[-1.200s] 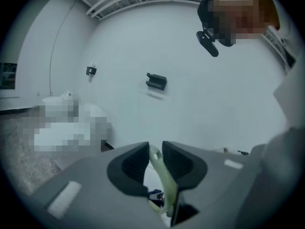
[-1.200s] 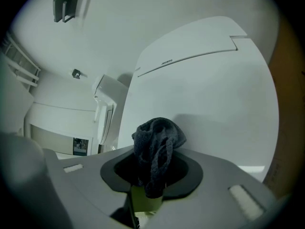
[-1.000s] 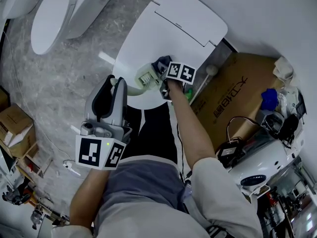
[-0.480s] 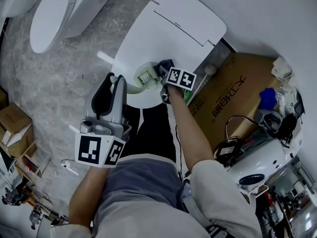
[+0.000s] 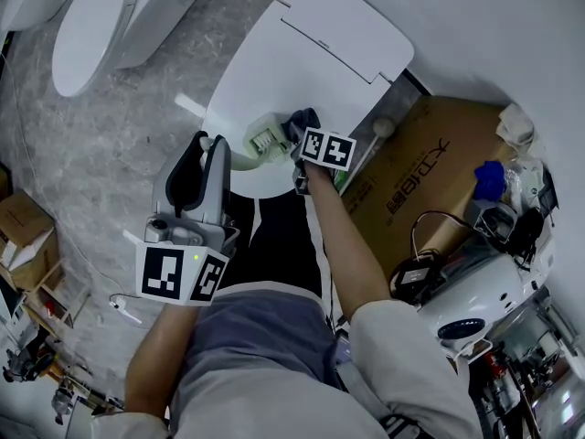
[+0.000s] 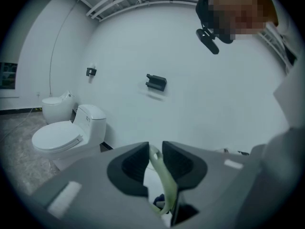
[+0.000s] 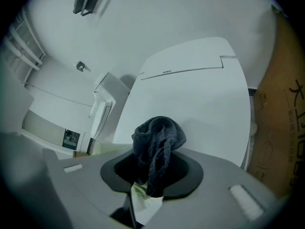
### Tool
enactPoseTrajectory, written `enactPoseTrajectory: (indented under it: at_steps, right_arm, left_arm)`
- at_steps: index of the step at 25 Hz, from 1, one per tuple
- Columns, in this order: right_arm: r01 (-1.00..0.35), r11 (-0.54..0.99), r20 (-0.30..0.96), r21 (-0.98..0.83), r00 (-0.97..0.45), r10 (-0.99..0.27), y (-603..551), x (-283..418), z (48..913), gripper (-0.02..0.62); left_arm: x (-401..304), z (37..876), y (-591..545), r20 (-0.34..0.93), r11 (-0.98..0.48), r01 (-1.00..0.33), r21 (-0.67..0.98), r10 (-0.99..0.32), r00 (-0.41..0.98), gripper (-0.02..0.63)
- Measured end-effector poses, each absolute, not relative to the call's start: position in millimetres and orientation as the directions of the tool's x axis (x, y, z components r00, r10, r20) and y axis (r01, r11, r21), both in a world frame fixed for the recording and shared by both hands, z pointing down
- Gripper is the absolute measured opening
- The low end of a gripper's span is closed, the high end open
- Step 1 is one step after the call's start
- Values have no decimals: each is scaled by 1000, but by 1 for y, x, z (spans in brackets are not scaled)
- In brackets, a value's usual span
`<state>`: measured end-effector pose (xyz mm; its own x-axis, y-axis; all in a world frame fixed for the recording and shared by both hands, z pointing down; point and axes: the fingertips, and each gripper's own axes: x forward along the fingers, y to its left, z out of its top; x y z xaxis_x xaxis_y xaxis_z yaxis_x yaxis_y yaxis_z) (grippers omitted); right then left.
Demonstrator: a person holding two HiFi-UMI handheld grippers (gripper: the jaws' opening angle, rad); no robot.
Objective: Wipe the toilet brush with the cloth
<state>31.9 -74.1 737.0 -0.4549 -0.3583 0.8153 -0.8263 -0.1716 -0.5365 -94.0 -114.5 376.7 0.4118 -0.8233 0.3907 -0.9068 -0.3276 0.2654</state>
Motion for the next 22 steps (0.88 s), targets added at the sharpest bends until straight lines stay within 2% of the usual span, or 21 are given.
enactPoseTrajectory:
  at_steps: [10, 22]
  right_arm:
    - [-833, -28, 778, -553, -504, -376, -95, 13, 712, 110]
    - [-810, 140, 747, -570, -581, -321, -115, -12, 694, 110]
  left_arm:
    - [-92, 376, -114, 386, -325, -909, 262, -827, 408, 0]
    - [-94, 375, -113, 382, -325, -909, 260, -830, 406, 0]
